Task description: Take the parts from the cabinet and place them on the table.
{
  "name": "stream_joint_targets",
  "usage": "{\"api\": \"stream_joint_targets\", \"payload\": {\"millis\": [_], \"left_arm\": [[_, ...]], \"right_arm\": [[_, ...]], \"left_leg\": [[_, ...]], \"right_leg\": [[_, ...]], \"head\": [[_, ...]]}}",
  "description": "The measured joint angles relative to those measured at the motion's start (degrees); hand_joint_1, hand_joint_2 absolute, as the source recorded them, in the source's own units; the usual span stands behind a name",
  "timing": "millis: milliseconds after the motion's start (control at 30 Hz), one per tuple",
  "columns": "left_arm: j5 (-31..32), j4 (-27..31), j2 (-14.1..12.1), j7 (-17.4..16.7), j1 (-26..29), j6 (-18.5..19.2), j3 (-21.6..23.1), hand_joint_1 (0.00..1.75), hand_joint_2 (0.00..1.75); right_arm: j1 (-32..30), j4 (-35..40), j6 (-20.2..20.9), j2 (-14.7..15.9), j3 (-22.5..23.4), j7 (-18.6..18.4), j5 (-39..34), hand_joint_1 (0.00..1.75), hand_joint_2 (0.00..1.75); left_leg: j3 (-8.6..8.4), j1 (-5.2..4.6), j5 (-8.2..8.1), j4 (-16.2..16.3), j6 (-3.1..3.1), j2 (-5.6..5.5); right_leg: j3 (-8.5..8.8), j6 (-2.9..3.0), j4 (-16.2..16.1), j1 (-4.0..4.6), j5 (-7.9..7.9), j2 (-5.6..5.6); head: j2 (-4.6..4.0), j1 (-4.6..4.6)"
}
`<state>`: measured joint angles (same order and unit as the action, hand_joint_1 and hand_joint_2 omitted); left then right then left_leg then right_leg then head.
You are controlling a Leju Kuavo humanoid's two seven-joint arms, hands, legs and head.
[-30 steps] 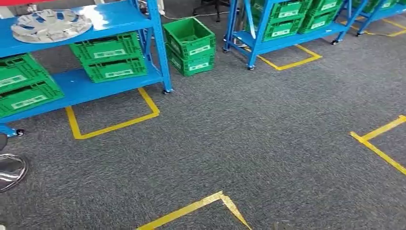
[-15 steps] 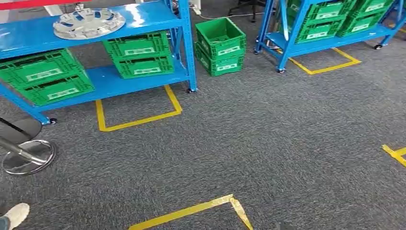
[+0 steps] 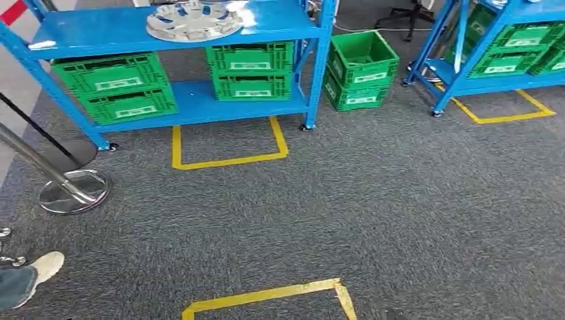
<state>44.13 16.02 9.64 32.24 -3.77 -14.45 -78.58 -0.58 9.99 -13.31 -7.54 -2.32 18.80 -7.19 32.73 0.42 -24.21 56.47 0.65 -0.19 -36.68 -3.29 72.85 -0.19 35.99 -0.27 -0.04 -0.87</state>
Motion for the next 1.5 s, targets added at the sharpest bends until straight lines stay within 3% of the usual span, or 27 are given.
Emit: {"api": "stream_joint_targets", "payload": {"millis": [33, 67, 100, 167, 200, 233, 300, 333, 367, 467, 533, 567, 633, 667, 1000, 1233, 1333, 1400, 1467, 1500], "left_arm": [[0.00, 0.00, 0.07, 0.00, 0.08, 0.02, 0.00, 0.00, 0.00], [-0.11, 0.00, 0.09, -0.09, 0.14, 0.02, 0.00, 0.00, 0.00], [-0.26, 0.00, 0.11, -0.22, 0.17, 0.06, 0.00, 0.00, 0.00], [-0.28, 0.00, 0.15, -0.59, 0.13, 0.24, 0.02, 0.00, 0.00], [-0.28, 0.00, 0.13, -0.85, 0.17, 0.22, 0.02, 0.00, 0.00], [-0.31, 0.00, 0.13, -1.01, 0.19, 0.22, 0.02, 0.00, 0.00], [-0.33, 0.00, 0.13, -1.20, 0.34, 0.15, 0.02, 0.00, 0.00], [-0.33, 0.00, -0.02, -1.20, 0.40, 0.11, 0.02, 0.00, 0.00], [-0.33, 0.00, 0.02, -1.20, 0.45, 0.09, 0.02, 0.00, 0.00], [-0.33, 0.00, 0.11, -1.22, 0.38, 0.09, 0.02, 0.00, 0.00], [-0.33, 0.00, 0.13, -1.20, 0.38, 0.09, 0.02, 0.00, 0.00], [-0.33, 0.00, 0.13, -1.22, 0.39, 0.09, 0.02, 0.00, 0.00], [-0.33, 0.00, 0.15, -1.22, 0.40, 0.09, 0.02, 0.00, 0.00], [-0.33, 0.00, 0.15, -1.20, 0.41, 0.09, 0.02, 0.00, 0.00], [-0.85, 0.00, 0.50, -1.86, 0.40, 0.63, 0.02, 0.00, 0.00], [-0.22, 0.00, 0.52, -1.68, 0.38, -0.24, 0.02, 0.00, 0.00], [0.07, 0.02, 0.74, -1.68, 0.33, -0.42, 0.04, 0.00, 0.00], [0.11, 0.02, 0.90, -1.66, 0.57, -0.50, 0.07, 0.00, 0.00], [0.22, 0.04, 0.92, -1.86, 0.54, -0.81, 0.07, 0.00, 0.00], [0.26, 0.04, 1.05, -1.90, 0.56, -0.81, 0.07, 0.00, 0.00]], "right_arm": [[-0.12, 0.00, 0.00, 0.00, 0.00, 0.00, 0.00, 0.00, 0.00], [-0.20, 0.00, 0.00, 0.00, 0.02, 0.02, 0.00, 0.00, 0.00], [-0.21, 0.00, 0.00, 0.00, 0.02, 0.02, 0.04, 0.00, 0.00], [-0.19, 0.00, 0.13, 0.02, 0.00, 0.15, 0.24, 0.00, 0.00], [-0.13, 0.00, 0.24, 0.02, 0.00, 0.37, 0.24, 0.00, 0.00], [-0.05, 0.00, 0.39, 0.02, 0.00, 0.61, 0.18, 0.00, 0.00], [0.12, 0.00, 0.44, 0.02, 0.04, 0.98, 0.15, 0.00, 0.00], [0.00, 0.00, 0.44, 0.02, 0.07, 1.07, 0.17, 0.00, 0.00], [-0.13, 0.00, 0.42, 0.02, 0.11, 1.07, 0.15, 0.00, 0.00], [-0.17, 0.00, 0.44, 0.02, 0.17, 1.09, 0.17, 0.00, 0.00], [-0.16, 0.00, 0.44, 0.02, 0.22, 1.11, 0.17, 0.00, 0.00], [-0.15, 0.00, 0.44, 0.02, 0.26, 1.11, 0.17, 0.00, 0.00], [-0.14, 0.00, 0.44, 0.02, 0.35, 1.14, 0.18, 0.00, 0.00], [-0.14, 0.00, 0.44, 0.02, 0.39, 1.14, 0.17, 0.00, 0.00], [-0.14, 0.00, 0.94, 0.02, 0.85, 1.14, -0.07, 0.00, 0.00], [-0.12, 0.00, 1.07, 0.02, 1.01, 1.09, -0.39, 0.00, 0.00], [-0.16, 0.00, 1.03, 0.02, 1.14, 1.14, -0.50, 0.00, 0.00], [0.12, 0.00, 1.03, 0.02, 1.31, 1.20, -0.50, 0.00, 0.00], [0.19, 0.00, 1.03, 0.02, 1.36, 1.16, -0.50, 0.00, 0.00], [0.12, 0.00, 1.01, 0.02, 1.38, 1.09, -0.50, 0.00, 0.00]], "left_leg": [[-0.02, -0.02, -0.01, 0.01, 0.01, -0.58], [-0.06, -0.01, -0.01, 0.04, 0.01, -1.12], [-0.12, 0.03, -0.01, 0.05, -0.01, -1.66], [-0.35, 0.22, -0.10, 0.15, -0.26, -2.54], [-0.36, 0.10, -0.22, 0.23, -0.62, -2.83], [-0.11, -0.24, -0.39, 0.81, -1.07, -3.17], [0.07, -0.17, -0.16, 0.48, -1.51, -3.22], [0.12, -0.21, 0.03, 0.44, -0.25, -3.14], [0.19, -0.29, 0.16, 0.42, 0.55, -3.14], [0.13, -0.24, 0.44, 0.06, 0.99, -3.10], [0.05, -0.18, 0.60, -0.24, 0.59, -3.09], [0.05, -0.11, 0.70, -0.36, 0.00, -3.09], [0.05, 0.15, 0.69, -0.59, -2.07, -3.09], [0.05, 0.22, 0.67, -0.60, -2.34, -3.09], [0.17, -0.04, 0.67, -0.45, -2.32, -3.07], [0.45, -0.62, 0.11, 0.17, -0.91, -3.03], [-0.03, -0.50, -0.91, -0.91, 0.29, -3.05], [-1.19, -0.11, -1.06, -1.16, 0.83, -2.94], [-1.67, -0.10, -0.45, -1.04, 0.79, -2.32], [-1.77, -0.06, -0.52, -1.01, 0.70, -2.32]], "right_leg": [[-1.73, 0.01, 3.00, 0.00, 0.69, 0.08], [-2.07, 0.05, 3.00, 0.00, -0.27, 0.07], [-1.17, 0.10, 0.50, -0.05, -2.43, 0.08], [3.21, 0.18, -9.26, -0.32, -8.06, 0.61], [4.90, 0.05, -13.19, -0.53, -9.02, 1.14], [5.23, 0.35, -14.36, -0.47, -8.46, 1.60], [5.33, 0.96, -14.15, -0.55, -8.80, 1.67], [5.22, 0.81, -14.17, -0.51, -8.93, 1.68], [5.15, 0.95, -14.17, -0.50, -9.01, 1.72], [5.01, 1.23, -14.16, -0.30, -9.09, 1.81], [4.97, 1.53, -14.13, -0.18, -9.04, 1.80], [4.91, 1.66, -14.11, -0.12, -9.07, 1.76], [4.79, 1.76, -14.04, 0.03, -9.05, 1.75], [4.80, 1.87, -14.03, 0.09, -9.04, 1.75], [4.84, 1.71, -14.08, -0.23, -9.20, 1.75], [4.97, 0.81, -14.42, -0.81, -9.21, 1.76], [5.20, -0.34, -13.48, -0.79, -10.37, 1.67], [3.45, -0.31, -10.53, -0.61, -8.15, 1.23], [-0.91, -0.53, -2.05, -0.76, -3.77, 0.95], [-3.14, -1.05, 1.66, -0.82, -2.25, 0.90]], "head": [[0.00, 0.04], [0.00, 0.02], [0.00, 0.00], [0.00, 0.00], [0.00, -0.06], [0.00, -0.20], [0.00, -0.02], [0.00, -0.09], [0.00, 0.02], [0.00, 0.07], [0.00, 0.02], [0.00, 0.02], [0.00, 0.02], [0.00, -0.02], [0.00, -0.04], [0.00, -0.02], [0.00, -0.06], [0.00, -0.48], [0.00, -0.81], [0.00, -0.92]]}}
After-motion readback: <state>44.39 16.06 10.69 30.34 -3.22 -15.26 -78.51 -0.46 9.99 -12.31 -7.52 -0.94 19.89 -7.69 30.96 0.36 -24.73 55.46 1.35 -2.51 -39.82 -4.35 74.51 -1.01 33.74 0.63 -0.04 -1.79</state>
